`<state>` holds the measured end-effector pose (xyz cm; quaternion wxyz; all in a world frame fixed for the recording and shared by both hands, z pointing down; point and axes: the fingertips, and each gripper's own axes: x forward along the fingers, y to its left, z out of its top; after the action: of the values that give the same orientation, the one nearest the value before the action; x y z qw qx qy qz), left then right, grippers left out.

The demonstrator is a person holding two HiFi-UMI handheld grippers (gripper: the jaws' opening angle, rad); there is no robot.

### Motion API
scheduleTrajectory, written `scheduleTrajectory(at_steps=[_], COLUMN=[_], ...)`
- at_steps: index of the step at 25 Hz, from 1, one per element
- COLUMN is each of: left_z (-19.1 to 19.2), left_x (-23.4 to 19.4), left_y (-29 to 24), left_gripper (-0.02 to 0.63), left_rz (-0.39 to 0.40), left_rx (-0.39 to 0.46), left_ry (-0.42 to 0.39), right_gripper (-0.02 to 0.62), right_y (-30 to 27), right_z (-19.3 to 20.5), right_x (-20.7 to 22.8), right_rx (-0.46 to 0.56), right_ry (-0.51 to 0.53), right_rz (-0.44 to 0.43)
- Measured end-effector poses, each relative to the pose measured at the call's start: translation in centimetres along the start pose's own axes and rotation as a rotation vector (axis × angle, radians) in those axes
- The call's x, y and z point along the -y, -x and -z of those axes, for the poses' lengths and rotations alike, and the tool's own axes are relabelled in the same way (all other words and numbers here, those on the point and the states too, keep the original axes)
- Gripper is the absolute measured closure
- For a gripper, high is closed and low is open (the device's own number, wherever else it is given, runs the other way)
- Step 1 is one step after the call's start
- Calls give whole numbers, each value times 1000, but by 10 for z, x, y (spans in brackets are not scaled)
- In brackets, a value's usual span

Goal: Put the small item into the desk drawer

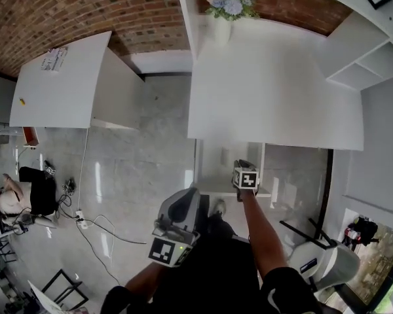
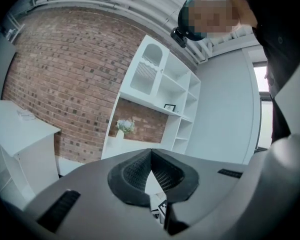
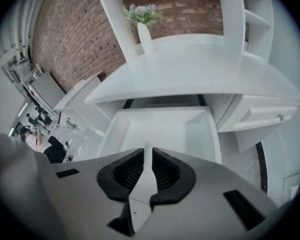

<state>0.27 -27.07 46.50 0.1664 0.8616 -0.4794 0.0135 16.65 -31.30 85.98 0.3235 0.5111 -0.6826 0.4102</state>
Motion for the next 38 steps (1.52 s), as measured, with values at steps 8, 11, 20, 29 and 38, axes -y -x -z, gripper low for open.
scheduleTrajectory(at_steps=[8,11,20,29,38], left_z=[-20,-24,-26,-27,-27], left_x=[71,83,97,90,78], left_y=[59,80,136,161,179], left_gripper=[583,583,583,583,583], left_rz=[-23,-37,-42,-5,33], left_rx=[108,135,159,163,175], left_ry=[-36,-42,-62,-60,-44], right_gripper=[580,581,581,581,581], right_y=[141,198,356,455,480], right_z=[-36,-51,-53,-21,-9], right_x=[-23,-41,-100,-148,-190], right_rx=[295,410,677,826,873], right_ry=[78,92,136,147,165], right_rz=[-75,-116,-194,-179,-183])
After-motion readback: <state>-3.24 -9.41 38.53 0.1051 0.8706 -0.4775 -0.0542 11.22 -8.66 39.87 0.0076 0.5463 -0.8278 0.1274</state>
